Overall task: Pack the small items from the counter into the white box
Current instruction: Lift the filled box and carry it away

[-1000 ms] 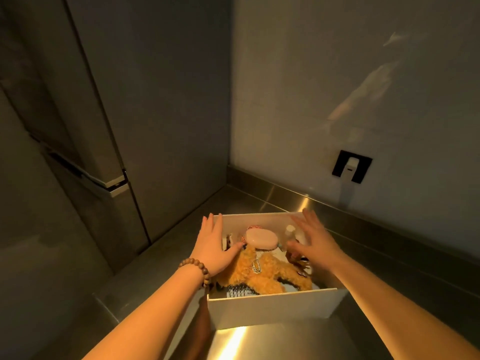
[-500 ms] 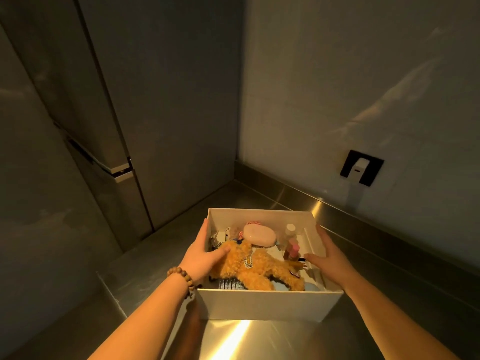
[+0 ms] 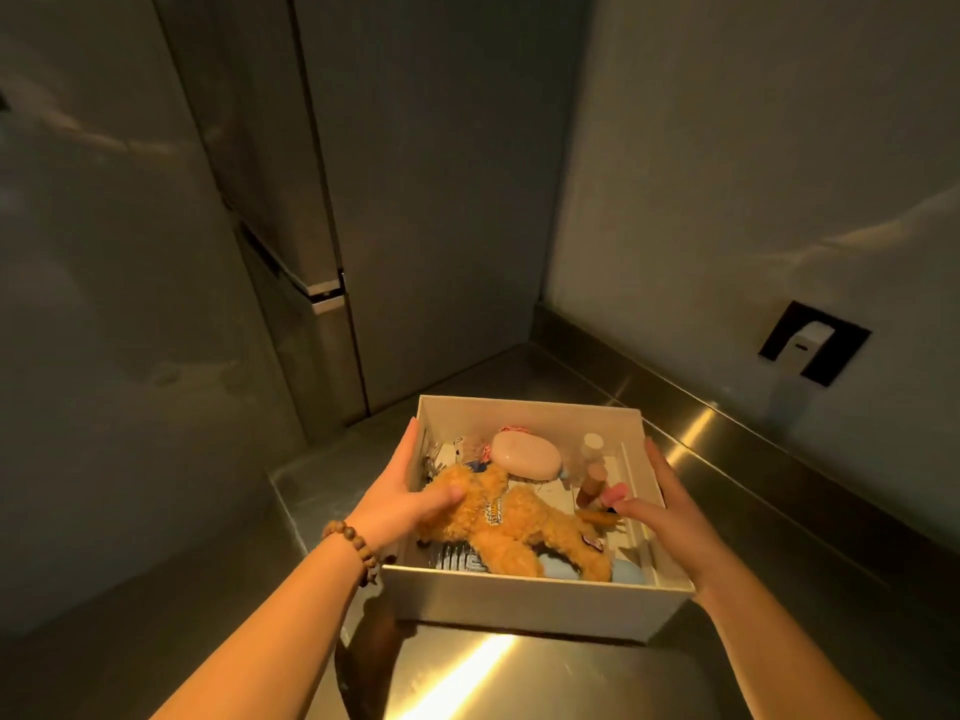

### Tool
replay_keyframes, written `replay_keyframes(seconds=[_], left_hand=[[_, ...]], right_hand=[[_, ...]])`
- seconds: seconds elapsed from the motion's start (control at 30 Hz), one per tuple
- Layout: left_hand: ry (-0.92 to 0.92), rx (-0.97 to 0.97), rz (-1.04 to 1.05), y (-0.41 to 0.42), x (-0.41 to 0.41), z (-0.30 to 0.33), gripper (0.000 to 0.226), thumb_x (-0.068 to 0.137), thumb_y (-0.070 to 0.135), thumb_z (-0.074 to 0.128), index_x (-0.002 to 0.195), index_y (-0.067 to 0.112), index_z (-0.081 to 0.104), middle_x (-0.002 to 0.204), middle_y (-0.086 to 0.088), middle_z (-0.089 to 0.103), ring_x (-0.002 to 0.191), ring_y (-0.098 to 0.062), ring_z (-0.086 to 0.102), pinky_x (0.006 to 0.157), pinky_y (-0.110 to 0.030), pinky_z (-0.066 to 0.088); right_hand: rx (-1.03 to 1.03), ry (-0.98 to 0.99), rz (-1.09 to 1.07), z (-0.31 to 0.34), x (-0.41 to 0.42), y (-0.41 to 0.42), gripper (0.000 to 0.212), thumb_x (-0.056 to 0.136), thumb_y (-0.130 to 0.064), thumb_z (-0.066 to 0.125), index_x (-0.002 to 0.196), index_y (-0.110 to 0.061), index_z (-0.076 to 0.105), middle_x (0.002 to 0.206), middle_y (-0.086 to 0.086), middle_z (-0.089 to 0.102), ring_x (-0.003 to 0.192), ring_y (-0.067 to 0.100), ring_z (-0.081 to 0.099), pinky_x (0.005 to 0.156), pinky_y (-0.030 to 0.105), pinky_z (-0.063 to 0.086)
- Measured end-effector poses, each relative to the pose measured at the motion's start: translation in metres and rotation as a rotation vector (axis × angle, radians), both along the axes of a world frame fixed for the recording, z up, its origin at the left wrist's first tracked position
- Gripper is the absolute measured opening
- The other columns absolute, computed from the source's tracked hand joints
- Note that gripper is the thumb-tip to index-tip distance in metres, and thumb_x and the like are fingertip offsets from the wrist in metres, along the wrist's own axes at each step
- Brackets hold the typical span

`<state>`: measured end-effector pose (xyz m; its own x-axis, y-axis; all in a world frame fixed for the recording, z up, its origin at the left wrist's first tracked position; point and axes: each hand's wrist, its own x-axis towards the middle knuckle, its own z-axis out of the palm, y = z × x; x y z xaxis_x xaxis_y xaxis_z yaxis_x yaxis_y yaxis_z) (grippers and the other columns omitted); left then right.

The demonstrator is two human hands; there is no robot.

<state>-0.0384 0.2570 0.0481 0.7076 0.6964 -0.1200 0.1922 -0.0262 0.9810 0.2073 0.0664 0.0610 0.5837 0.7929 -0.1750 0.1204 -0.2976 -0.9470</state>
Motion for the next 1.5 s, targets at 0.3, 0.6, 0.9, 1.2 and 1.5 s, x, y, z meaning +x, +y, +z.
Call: replay_keyframes(seconds=[0.3, 0.6, 0.9, 1.2, 1.5], left_hand=[[-0.023, 0.025, 0.293, 0.009, -0.157, 0.021, 0.105, 0.061, 0.048, 0.077, 0.137, 0.054, 0.006, 0.123, 0.033, 0.029, 0.099, 0.013, 0.043, 0.069, -0.004, 0.045], [-0.003, 0.053, 0.511, 0.032, -0.348, 0.038, 0.086, 0.06, 0.046, 0.078, 0.117, 0.069, 0.018, 0.112, 0.038, 0.038, 0.094, 0.015, 0.051, 0.063, -0.007, 0.048], [0.02, -0.016, 0.653, 0.079, -0.5, 0.017, 0.108, 0.065, 0.026, 0.082, 0.14, 0.054, 0.009, 0.12, 0.019, 0.041, 0.099, -0.004, 0.052, 0.067, -0.02, 0.052], [-0.031, -0.087, 0.713, 0.151, -0.531, -0.029, 0.114, 0.053, 0.038, 0.083, 0.139, 0.055, 0.01, 0.113, 0.03, 0.043, 0.098, 0.002, 0.054, 0.068, -0.018, 0.052], [-0.028, -0.141, 0.781, 0.249, -0.516, -0.097, 0.109, 0.055, 0.041, 0.082, 0.135, 0.06, 0.011, 0.121, 0.026, 0.043, 0.11, -0.007, 0.051, 0.087, -0.036, 0.05]], right_hand=[[0.006, -0.097, 0.33, 0.029, -0.115, 0.088, 0.102, 0.063, -0.053, 0.07, 0.143, -0.053, 0.007, 0.156, -0.009, 0.02, 0.141, 0.023, 0.027, 0.109, 0.048, 0.029], [0.029, -0.067, 0.539, 0.021, -0.286, 0.181, 0.091, 0.082, -0.03, 0.072, 0.143, -0.052, 0.008, 0.156, -0.008, 0.02, 0.14, 0.023, 0.028, 0.108, 0.046, 0.029], [0.01, -0.046, 0.654, 0.006, -0.432, 0.252, 0.103, 0.062, -0.05, 0.069, 0.145, -0.05, 0.007, 0.156, -0.01, 0.021, 0.141, 0.021, 0.026, 0.112, 0.048, 0.023], [-0.017, -0.046, 0.721, -0.029, -0.458, 0.343, 0.088, 0.085, -0.029, 0.068, 0.146, -0.047, 0.007, 0.15, -0.008, 0.03, 0.127, 0.012, 0.04, 0.107, 0.039, 0.032], [-0.102, 0.035, 0.774, -0.101, -0.444, 0.467, 0.079, 0.072, -0.044, 0.071, 0.12, -0.078, 0.017, 0.121, -0.039, 0.039, 0.106, -0.005, 0.048, 0.089, 0.022, 0.037]])
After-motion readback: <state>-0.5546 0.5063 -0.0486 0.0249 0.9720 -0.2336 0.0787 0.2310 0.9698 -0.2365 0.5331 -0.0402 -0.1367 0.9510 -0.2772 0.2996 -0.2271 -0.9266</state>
